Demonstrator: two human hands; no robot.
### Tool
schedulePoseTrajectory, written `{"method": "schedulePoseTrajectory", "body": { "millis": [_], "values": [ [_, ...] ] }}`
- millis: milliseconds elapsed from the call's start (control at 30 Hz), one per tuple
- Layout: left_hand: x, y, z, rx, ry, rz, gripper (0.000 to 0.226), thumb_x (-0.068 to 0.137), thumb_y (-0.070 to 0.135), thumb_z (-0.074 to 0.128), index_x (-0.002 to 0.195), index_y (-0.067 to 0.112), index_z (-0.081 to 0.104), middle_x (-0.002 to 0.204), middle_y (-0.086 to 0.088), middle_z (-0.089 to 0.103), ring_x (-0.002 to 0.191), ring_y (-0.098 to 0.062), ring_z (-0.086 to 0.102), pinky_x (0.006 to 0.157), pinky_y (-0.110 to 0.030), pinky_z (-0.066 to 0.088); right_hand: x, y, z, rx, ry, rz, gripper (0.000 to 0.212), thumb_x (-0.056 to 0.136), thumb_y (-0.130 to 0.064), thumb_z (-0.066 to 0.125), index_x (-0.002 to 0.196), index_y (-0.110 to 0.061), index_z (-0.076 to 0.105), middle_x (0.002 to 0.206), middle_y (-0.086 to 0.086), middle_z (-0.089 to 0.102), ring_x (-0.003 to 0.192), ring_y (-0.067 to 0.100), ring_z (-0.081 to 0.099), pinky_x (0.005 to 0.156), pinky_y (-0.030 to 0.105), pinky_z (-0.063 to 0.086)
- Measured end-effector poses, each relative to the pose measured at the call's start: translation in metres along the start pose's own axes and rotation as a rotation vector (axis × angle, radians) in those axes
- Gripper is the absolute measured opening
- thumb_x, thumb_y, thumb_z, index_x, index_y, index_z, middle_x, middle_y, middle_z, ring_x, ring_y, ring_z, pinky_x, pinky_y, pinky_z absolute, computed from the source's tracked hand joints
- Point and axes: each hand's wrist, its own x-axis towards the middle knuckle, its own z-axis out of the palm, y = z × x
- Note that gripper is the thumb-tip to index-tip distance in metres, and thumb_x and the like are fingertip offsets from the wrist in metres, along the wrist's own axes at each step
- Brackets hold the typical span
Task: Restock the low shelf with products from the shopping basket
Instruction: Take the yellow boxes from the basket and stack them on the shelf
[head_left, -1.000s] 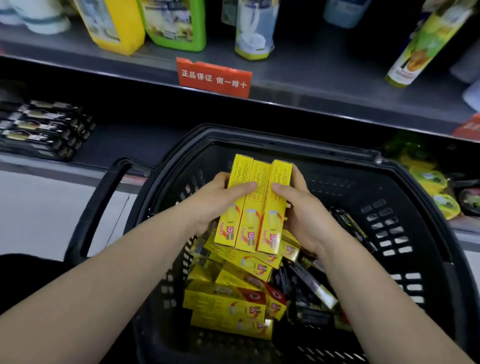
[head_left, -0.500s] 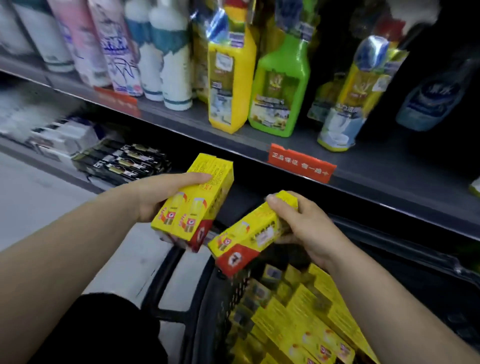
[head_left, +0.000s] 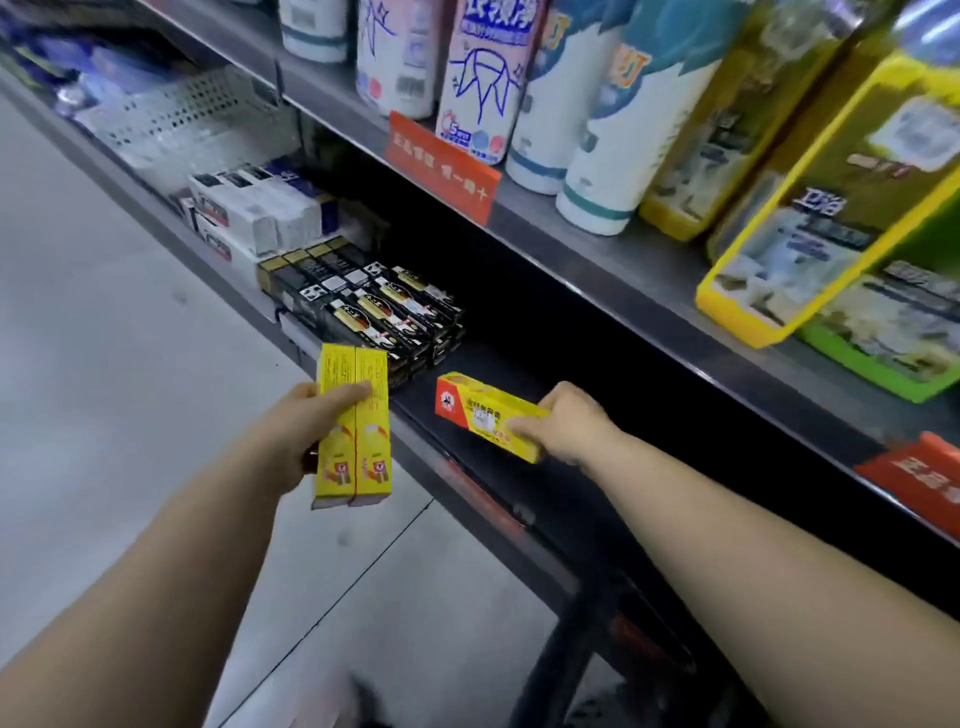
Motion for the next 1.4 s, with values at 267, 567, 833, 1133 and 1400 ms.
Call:
{"method": "schedulePoseTrajectory", "body": {
  "millis": [267,567,833,1133,1400],
  "values": [
    [0.056,-0.029,-0.01,-0.229,-0.024,-0.024,0.048,0.086,0.031,0.063,0.127,0.01,0.049,0.104,-0.016,0.065,0.085,-0.031,0.064,0.081,-0.049,0.053,0.08,-0.004,0.078,-0.361,-0.152,-0.107,0.05,0.085,-0.03,0.066,0.121,-0.01,0.038,0.12,0.016,0.057,0.107,0.032,0.056,0.077,0.031,0.04],
    [0.057,-0.032,0.011,-0.229,-0.05,0.003,0.039,0.087,0.027,0.059,0.122,0.011,0.05,0.094,-0.011,0.067,0.079,-0.028,0.066,0.071,-0.041,0.055,0.078,0.0,0.088,-0.213,-0.207,-0.181,0.046,0.081,-0.033,0.07,0.116,-0.018,0.043,0.111,0.006,0.058,0.088,0.021,0.052,0.069,0.026,0.035],
    [0.048,-0.032,0.017,-0.209,-0.125,0.072,0.032,0.085,0.031,0.065,0.111,0.016,0.052,0.089,-0.006,0.071,0.068,-0.018,0.07,0.059,-0.034,0.056,0.055,-0.054,0.073,0.422,-0.271,-0.276,0.048,0.092,-0.048,0.048,0.133,-0.023,0.04,0.123,0.001,0.058,0.108,0.017,0.057,0.094,0.033,0.046],
    [0.042,-0.029,0.019,-0.22,-0.268,0.084,0.044,0.081,0.042,0.064,0.117,0.018,0.056,0.1,-0.009,0.07,0.082,-0.023,0.068,0.07,-0.036,0.057,0.068,-0.045,0.037,0.715,-0.403,-0.234,0.041,0.082,-0.024,0.07,0.117,-0.029,0.05,0.104,0.002,0.069,0.091,0.019,0.069,0.064,0.03,0.058],
    [0.056,-0.042,0.033,-0.315,-0.078,-0.037,0.024,0.088,0.032,0.058,0.104,0.014,0.057,0.092,-0.01,0.059,0.08,-0.024,0.059,0.084,-0.041,0.053,0.097,0.003,0.04,0.712,0.092,0.012,0.036,0.085,-0.039,0.065,0.106,-0.015,0.049,0.087,-0.001,0.061,0.073,0.009,0.062,0.052,0.02,0.055]
  ]
}}
